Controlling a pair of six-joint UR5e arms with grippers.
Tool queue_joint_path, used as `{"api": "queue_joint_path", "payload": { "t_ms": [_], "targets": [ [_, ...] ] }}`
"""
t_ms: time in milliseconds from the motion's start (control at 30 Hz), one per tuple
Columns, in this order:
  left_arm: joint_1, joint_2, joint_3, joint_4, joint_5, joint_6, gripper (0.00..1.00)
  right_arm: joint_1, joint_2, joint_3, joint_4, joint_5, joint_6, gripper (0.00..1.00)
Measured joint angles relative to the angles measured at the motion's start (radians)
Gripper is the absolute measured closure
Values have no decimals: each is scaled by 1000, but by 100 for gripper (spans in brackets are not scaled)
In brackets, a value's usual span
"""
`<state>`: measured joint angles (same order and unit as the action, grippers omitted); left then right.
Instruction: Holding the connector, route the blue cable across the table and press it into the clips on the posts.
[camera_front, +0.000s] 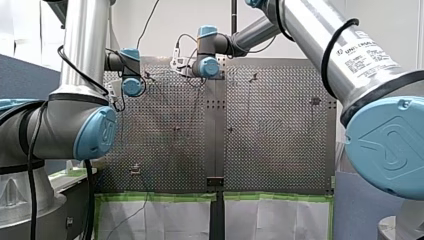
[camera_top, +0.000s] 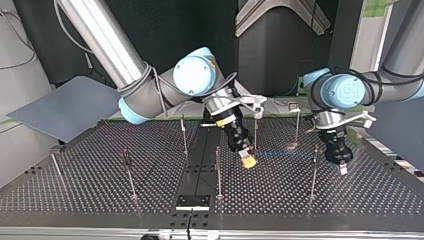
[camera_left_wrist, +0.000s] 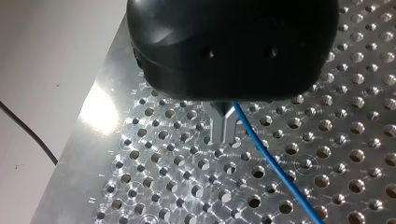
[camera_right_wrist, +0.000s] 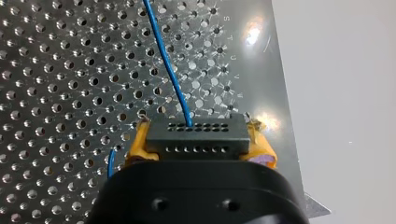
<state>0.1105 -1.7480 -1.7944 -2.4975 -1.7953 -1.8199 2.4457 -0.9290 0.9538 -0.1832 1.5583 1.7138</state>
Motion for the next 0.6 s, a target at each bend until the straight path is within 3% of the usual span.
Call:
{"api": "queue_joint_path", "payload": {
  "t_ms": [100, 167, 200, 233, 267, 300, 333, 367, 400, 433, 600],
  "targets": [
    [0, 0, 0, 0, 4, -4, 100, 0, 0, 0, 3, 2, -2, 98],
    [0, 0, 0, -1, 5, -9, 75, 0, 0, 0, 4, 5, -5, 98],
    [0, 0, 0, -2, 5, -13, 75, 0, 0, 0, 4, 10, -7, 98],
    [0, 0, 0, -3, 6, -18, 55, 0, 0, 0, 5, 14, -10, 98],
    [0, 0, 0, -5, 6, -23, 42, 0, 0, 0, 5, 20, -13, 98],
    [0, 0, -1, -9, 6, -29, 42, 0, 0, 0, 5, 28, -18, 98],
    [0, 0, -1, -12, 6, -33, 18, 0, 0, 0, 5, 34, -22, 98],
    [0, 0, -2, -17, 6, -36, 6, 0, 0, 0, 6, 41, -26, 98],
    [0, 0, -3, -25, 4, -39, 6, 0, 0, 0, 6, 52, -32, 98],
    [0, 0, -3, -33, 1, -40, 0, 0, 0, 0, 7, 61, -36, 98],
    [-1, 0, -4, -85, -37, -50, 0, 0, 0, 0, 15, 85, -54, 98]
  ]
}}
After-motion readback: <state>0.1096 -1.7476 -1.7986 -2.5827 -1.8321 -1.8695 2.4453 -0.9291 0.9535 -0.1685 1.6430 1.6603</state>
